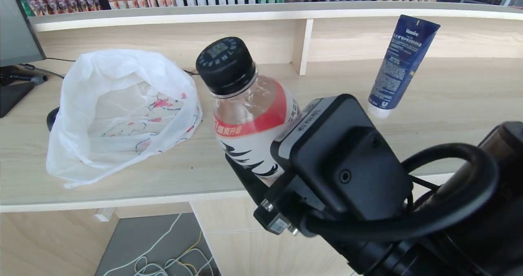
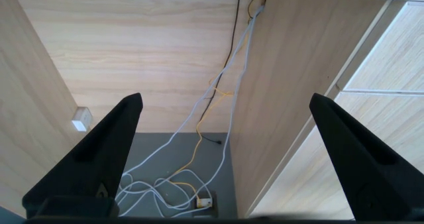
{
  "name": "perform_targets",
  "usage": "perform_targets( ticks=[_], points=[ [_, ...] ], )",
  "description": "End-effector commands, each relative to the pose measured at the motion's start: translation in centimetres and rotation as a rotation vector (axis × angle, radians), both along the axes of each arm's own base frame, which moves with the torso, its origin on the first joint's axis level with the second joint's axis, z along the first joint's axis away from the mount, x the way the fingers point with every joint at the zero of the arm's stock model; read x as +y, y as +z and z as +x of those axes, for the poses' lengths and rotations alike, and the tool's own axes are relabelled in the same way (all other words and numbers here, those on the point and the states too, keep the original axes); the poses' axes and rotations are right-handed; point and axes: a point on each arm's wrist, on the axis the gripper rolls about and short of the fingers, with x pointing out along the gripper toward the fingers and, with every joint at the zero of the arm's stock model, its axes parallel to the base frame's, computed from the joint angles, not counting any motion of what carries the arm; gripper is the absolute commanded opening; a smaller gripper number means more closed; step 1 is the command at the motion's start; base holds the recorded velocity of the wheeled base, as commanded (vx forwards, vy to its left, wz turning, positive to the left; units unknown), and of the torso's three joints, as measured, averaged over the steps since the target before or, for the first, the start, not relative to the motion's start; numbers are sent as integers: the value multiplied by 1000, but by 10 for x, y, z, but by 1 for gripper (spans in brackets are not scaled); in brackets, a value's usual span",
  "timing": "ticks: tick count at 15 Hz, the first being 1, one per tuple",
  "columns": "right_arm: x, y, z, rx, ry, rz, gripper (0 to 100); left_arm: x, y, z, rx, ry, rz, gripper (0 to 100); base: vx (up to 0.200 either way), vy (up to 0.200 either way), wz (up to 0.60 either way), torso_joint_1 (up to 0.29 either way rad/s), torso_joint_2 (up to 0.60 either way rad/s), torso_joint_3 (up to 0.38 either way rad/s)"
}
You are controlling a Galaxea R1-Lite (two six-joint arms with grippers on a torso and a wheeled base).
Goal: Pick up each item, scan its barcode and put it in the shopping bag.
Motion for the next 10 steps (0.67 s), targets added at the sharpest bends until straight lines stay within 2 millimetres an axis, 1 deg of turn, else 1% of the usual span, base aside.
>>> perform_targets(
  ticks=[1,3,5,7,8,10],
  points=[
    [6,4,-8,-26,27,-6,0,0,0,0,0,0,0,100,0,0,0,0,0,0],
    [11,4,-16,-30,54,-8,0,0,0,0,2,2,0,100,0,0,0,0,0,0],
    [12,4,-19,-41,57,-20,0,0,0,0,0,0,0,100,0,0,0,0,0,0],
    [21,9,-32,-86,98,-40,0,0,0,0,0,0,0,100,0,0,0,0,0,0],
    [26,7,-34,-97,103,-57,0,0,0,0,0,0,0,100,0,0,0,0,0,0],
    [28,3,-35,-133,99,-106,0,0,0,0,2,0,0,100,0,0,0,0,0,0]
  ],
)
